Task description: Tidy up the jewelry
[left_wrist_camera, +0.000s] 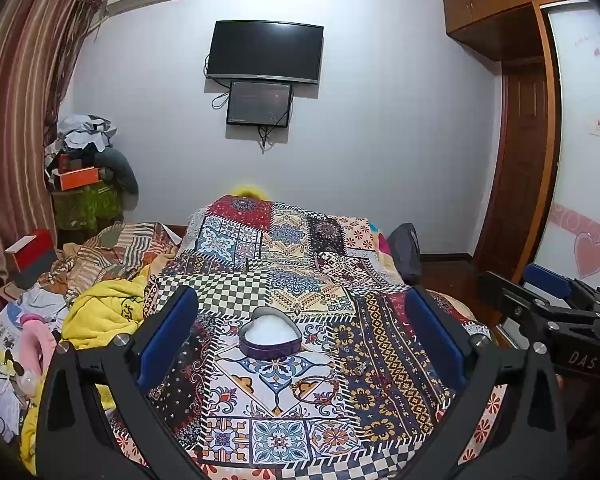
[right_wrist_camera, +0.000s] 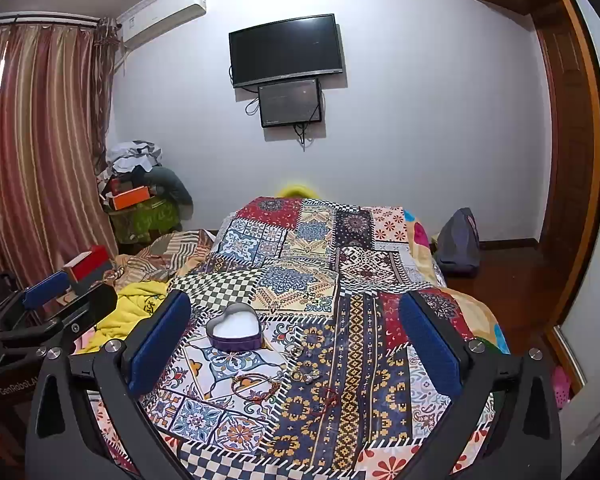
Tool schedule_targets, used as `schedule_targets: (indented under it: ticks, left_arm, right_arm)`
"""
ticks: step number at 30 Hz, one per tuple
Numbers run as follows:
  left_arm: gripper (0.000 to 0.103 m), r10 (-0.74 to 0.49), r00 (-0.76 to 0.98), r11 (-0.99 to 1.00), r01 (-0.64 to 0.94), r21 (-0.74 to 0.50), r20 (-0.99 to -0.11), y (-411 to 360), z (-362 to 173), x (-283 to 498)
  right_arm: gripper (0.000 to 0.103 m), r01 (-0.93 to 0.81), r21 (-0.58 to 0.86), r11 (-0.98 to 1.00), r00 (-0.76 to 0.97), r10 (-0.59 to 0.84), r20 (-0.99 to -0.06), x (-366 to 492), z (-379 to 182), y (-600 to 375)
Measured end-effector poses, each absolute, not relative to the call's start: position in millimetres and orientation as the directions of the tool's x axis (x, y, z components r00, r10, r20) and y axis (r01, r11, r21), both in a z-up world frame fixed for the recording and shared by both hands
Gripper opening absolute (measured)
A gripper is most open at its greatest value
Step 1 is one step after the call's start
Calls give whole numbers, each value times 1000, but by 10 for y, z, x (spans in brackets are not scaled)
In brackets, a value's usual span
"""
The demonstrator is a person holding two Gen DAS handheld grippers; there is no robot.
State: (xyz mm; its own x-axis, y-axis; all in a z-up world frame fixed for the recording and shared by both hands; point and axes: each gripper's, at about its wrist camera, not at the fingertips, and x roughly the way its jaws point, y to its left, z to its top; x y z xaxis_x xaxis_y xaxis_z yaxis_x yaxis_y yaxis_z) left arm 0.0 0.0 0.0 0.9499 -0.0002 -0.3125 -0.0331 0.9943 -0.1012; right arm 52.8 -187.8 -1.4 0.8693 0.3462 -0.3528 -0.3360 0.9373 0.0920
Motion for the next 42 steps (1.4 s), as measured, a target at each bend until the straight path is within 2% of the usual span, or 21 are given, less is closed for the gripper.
schedule_targets:
  ticks: [27, 42]
  left_arm:
    - [103, -2, 945, 994, -34, -103, -328, 8, -97, 25]
    - [103, 0, 869, 992, -64, -112, -494, 123, -534, 521]
  right_arm:
    - [103, -330, 93, 939, 863, 340, -373, 590, -103, -1862]
    - [103, -285, 108, 952, 809, 299, -506, 992, -485, -1898]
